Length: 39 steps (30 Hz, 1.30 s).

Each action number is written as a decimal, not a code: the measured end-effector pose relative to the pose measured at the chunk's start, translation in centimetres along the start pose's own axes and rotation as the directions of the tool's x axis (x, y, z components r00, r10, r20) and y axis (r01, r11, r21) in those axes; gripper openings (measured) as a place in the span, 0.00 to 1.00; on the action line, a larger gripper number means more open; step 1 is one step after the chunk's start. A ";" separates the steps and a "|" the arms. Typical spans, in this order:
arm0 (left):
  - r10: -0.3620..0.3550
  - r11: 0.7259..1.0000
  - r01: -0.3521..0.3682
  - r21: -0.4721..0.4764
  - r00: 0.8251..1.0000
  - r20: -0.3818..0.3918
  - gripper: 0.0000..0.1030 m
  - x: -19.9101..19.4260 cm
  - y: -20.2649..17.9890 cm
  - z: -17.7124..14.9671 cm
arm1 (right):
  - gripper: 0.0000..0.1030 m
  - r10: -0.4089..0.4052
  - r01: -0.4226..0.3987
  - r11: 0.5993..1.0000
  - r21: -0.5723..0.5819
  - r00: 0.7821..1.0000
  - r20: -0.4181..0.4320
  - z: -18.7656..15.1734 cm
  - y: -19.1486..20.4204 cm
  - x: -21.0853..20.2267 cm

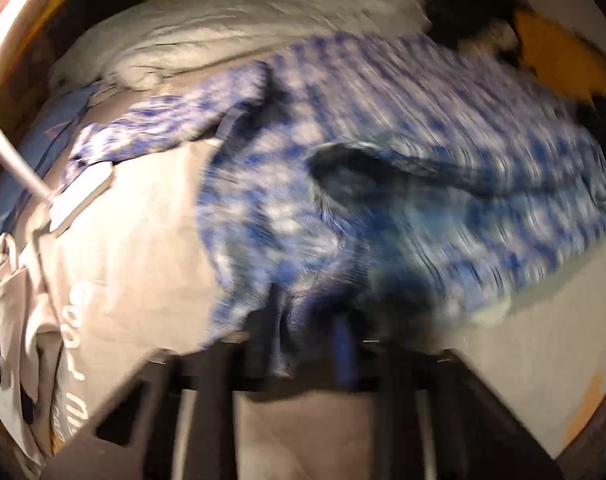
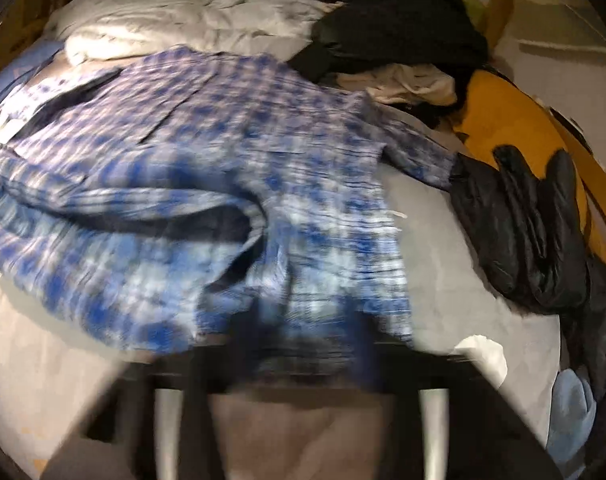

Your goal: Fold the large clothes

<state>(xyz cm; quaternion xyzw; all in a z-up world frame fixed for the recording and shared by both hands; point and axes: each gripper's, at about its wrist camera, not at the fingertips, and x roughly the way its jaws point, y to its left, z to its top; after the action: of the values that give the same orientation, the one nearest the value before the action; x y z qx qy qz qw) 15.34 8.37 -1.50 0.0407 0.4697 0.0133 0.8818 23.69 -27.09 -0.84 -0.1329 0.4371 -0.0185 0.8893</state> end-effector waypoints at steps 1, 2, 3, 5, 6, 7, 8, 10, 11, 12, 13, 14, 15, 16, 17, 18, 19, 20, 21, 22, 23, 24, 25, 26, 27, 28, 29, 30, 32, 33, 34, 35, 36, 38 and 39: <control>0.021 1.000 -0.021 -0.018 1.000 0.019 0.06 -0.3 0.6 0.3 | 0.05 -0.007 0.007 1.000 0.019 1.000 0.009 0.1 -0.5 0.1; 0.046 0.998 -0.044 -0.034 0.998 0.043 0.06 -0.6 1.2 0.7 | 0.05 -0.016 0.014 0.999 0.044 0.999 0.032 0.3 -1.1 0.0; 0.070 0.996 -0.066 -0.052 0.995 0.067 0.06 -0.9 1.9 1.3 | 0.05 -0.016 0.013 0.998 0.063 0.998 0.057 0.6 -1.6 -0.3; 0.095 0.992 -0.087 -0.087 0.991 0.096 0.05 -1.1 3.2 2.3 | 0.04 -0.026 0.014 0.994 0.109 0.993 0.113 1.4 -2.8 -0.8; 0.093 0.991 -0.082 -0.104 0.990 0.104 0.05 -1.1 3.8 2.8 | 0.04 -0.029 0.013 0.992 0.125 0.991 0.132 1.8 -3.3 -0.9; 0.088 0.990 -0.075 -0.116 0.990 0.111 0.05 -1.0 4.3 3.3 | 0.03 -0.043 0.019 0.988 0.151 0.988 0.152 2.3 -4.0 -1.0; 0.085 0.990 -0.070 -0.125 0.989 0.121 0.05 -0.9 4.7 3.7 | 0.03 -0.058 0.030 0.985 0.168 0.985 0.163 2.5 -4.4 -1.0; 0.089 0.988 -0.071 -0.134 0.988 0.126 0.05 -0.4 5.1 4.5 | 0.03 -0.078 0.040 0.977 0.209 0.982 0.174 3.1 -5.7 -0.4; 0.091 0.988 -0.074 -0.136 0.989 0.120 0.05 0.0 5.3 4.7 | 0.03 -0.081 0.043 0.974 0.222 0.982 0.168 3.3 -6.1 0.0; 0.096 0.987 -0.081 -0.138 0.990 0.106 0.06 0.5 5.3 4.8 | 0.03 -0.086 0.047 0.971 0.234 0.983 0.161 3.2 -6.5 0.5; 0.103 0.986 -0.091 -0.138 0.991 0.080 0.06 1.3 5.4 4.9 | 0.03 -0.097 0.062 0.966 0.252 0.987 0.131 3.1 -6.9 1.3; 0.109 0.986 -0.101 -0.134 0.992 0.056 0.10 2.1 5.3 5.0 | 0.03 -0.101 0.069 0.963 0.261 0.989 0.111 3.1 -7.1 1.9; 0.120 0.985 -0.115 -0.126 0.992 0.037 0.14 2.8 5.3 5.0 | 0.03 -0.092 0.063 0.961 0.268 0.991 0.099 2.9 -7.4 2.2; 0.139 0.984 -0.134 -0.119 0.990 0.036 0.16 3.3 5.3 4.8 | 0.03 -0.073 0.045 0.962 0.270 0.993 0.096 2.7 -7.6 2.3; 0.156 0.983 -0.151 -0.109 0.987 0.039 0.21 3.4 5.0 4.6 | 0.03 -0.055 0.025 0.963 0.269 0.993 0.105 2.7 -7.6 2.1; 0.167 0.981 -0.162 -0.103 0.985 0.045 0.26 3.3 4.9 4.5 | 0.03 -0.044 0.009 0.964 0.267 0.991 0.125 2.6 -7.6 1.5; 0.175 0.980 -0.168 -0.104 0.983 0.057 0.30 3.1 4.9 4.4 | 0.05 -0.031 -0.010 0.967 0.255 0.987 0.157 2.6 -7.3 0.6; 0.168 0.981 -0.160 -0.110 0.983 0.075 0.41 2.5 4.9 4.3 | 0.09 -0.022 -0.022 0.970 0.244 0.984 0.177 2.6 -7.1 0.0; 0.153 0.983 -0.142 -0.117 0.984 0.092 0.49 1.9 4.9 4.2 | 0.12 -0.012 -0.036 0.973 0.229 0.979 0.202 2.5 -6.9 -0.7; 0.136 0.984 -0.122 -0.127 0.985 0.109 0.52 1.2 4.8 4.0 | 0.29 -0.002 -0.047 0.975 0.219 0.976 0.218 2.5 -6.6 -1.2; 0.126 0.985 -0.109 -0.136 0.985 0.121 0.58 0.6 4.9 3.9 | 0.54 0.003 -0.053 0.975 0.217 0.975 0.223 2.4 -6.5 -1.4; 0.114 0.985 -0.094 -0.147 0.985 0.131 0.67 -0.1 4.9 3.7 | 0.64 0.004 -0.054 0.974 0.218 0.975 0.223 2.3 -6.4 -1.5; 0.101 0.985 -0.079 -0.156 0.985 0.138 0.73 -0.7 4.9 3.4 | 0.74 0.002 -0.053 0.973 0.226 0.975 0.220 2.2 -6.3 -1.5; 0.089 0.984 -0.066 -0.164 0.986 0.138 0.83 -1.1 4.9 3.2 | 0.80 0.000 -0.051 0.972 0.231 0.977 0.212 2.2 -6.3 -1.3; 0.075 0.983 -0.052 -0.176 0.989 0.129 0.90 -1.3 5.1 3.0 | 0.84 0.000 -0.049 0.970 0.238 0.980 0.199 2.1 -6.3 -1.1; 0.065 0.981 -0.044 -0.189 0.992 0.111 0.92 -1.3 5.3 2.8 | 0.93 -0.002 -0.044 0.968 0.246 0.983 0.182 2.0 -6.4 -0.9; 0.057 0.978 -0.039 -0.206 0.995 0.081 0.93 -1.0 5.5 2.6 | 0.96 -0.008 -0.036 0.967 0.253 0.985 0.170 1.9 -6.5 -0.8; 0.041 0.974 -0.028 -0.226 0.998 0.051 0.93 -0.5 5.8 2.4 | 0.96 -0.012 -0.030 0.966 0.259 0.987 0.158 1.8 -6.7 -0.7; -0.003 0.964 0.004 -0.265 1.000 0.007 0.93 0.6 6.7 1.9 | 0.96 -0.013 -0.020 0.963 0.267 0.993 0.121 1.6 -7.1 -0.1; -0.032 0.959 0.027 -0.282 0.999 -0.012 0.92 1.2 7.0 1.7 | 0.96 -0.008 -0.019 0.961 0.277 0.996 0.094 1.5 -7.4 0.4; -0.061 0.954 0.050 -0.295 0.998 -0.027 0.90 1.8 7.3 1.5 | 0.96 0.004 -0.023 0.958 0.287 0.998 0.069 1.3 -7.7 0.9; -0.092 0.948 0.075 -0.309 0.995 -0.042 0.83 2.4 7.6 1.2 | 0.96 0.029 -0.040 0.952 0.304 0.999 0.040 1.1 -8.0 1.6; -0.119 0.942 0.095 -0.321 0.991 -0.057 0.68 2.9 7.7 1.0 | 0.96 0.069 -0.070 0.942 0.329 0.997 0.015 0.9 -8.4 2.4; -0.171 0.928 0.129 -0.351 0.981 -0.090 0.34 3.9 8.0 0.6 | 0.96 0.131 -0.112 0.921 0.372 0.991 -0.026 0.5 -8.9 3.9; -0.193 0.919 0.146 -0.367 0.977 -0.094 0.11 4.2 8.2 0.4 | 0.96 0.158 -0.128 0.911 0.392 0.986 -0.045 0.4 -9.2 4.8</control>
<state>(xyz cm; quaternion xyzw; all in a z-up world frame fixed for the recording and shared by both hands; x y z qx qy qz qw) 18.16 16.77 -4.01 -0.1625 0.5166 0.0247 0.8403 27.68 -36.56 -1.98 0.0790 0.4668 -0.0444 0.8797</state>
